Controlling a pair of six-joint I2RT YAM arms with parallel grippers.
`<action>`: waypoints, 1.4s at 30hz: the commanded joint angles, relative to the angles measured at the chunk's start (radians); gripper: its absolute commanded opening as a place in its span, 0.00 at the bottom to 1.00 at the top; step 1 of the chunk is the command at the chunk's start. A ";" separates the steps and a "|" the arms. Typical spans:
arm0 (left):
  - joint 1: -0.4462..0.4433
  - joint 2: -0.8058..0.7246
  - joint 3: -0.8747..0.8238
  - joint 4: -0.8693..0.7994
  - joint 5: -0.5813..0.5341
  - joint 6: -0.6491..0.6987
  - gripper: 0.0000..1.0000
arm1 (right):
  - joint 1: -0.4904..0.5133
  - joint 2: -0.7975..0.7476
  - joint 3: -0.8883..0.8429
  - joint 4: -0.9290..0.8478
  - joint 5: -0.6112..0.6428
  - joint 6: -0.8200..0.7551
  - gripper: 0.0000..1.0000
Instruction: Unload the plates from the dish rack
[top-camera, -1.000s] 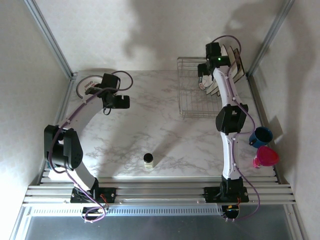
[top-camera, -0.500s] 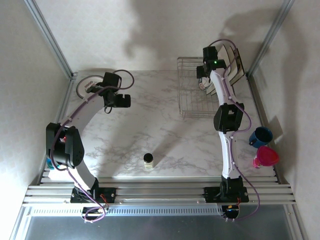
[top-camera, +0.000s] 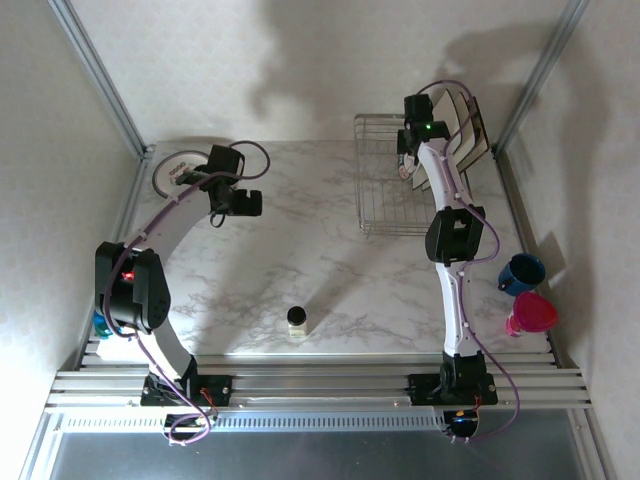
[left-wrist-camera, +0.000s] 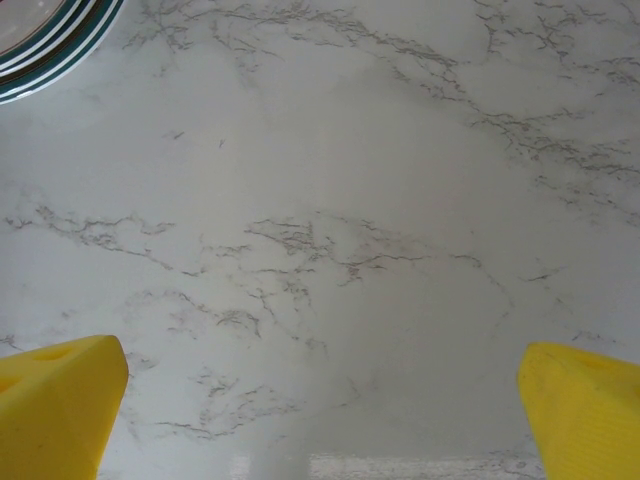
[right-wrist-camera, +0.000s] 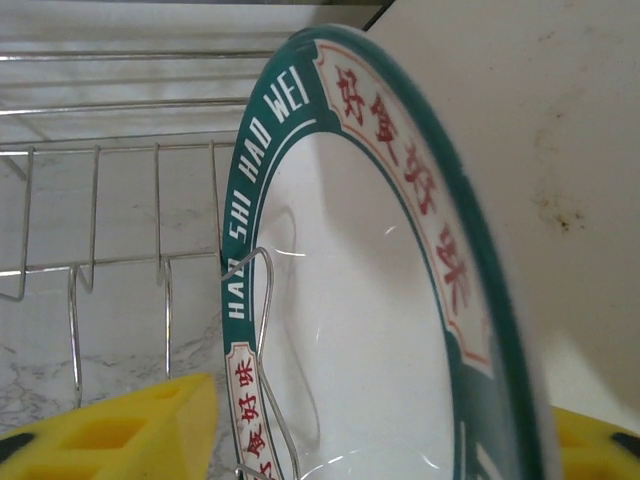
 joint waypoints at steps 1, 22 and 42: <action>-0.007 0.001 0.024 -0.026 -0.007 0.015 1.00 | 0.004 -0.019 -0.024 0.033 0.025 0.019 0.53; -0.009 -0.051 -0.009 -0.022 -0.006 0.015 1.00 | 0.018 -0.123 -0.090 0.055 0.035 0.019 0.20; -0.010 -0.087 -0.047 -0.006 -0.015 0.005 0.99 | 0.027 -0.245 -0.081 0.021 0.069 -0.022 0.00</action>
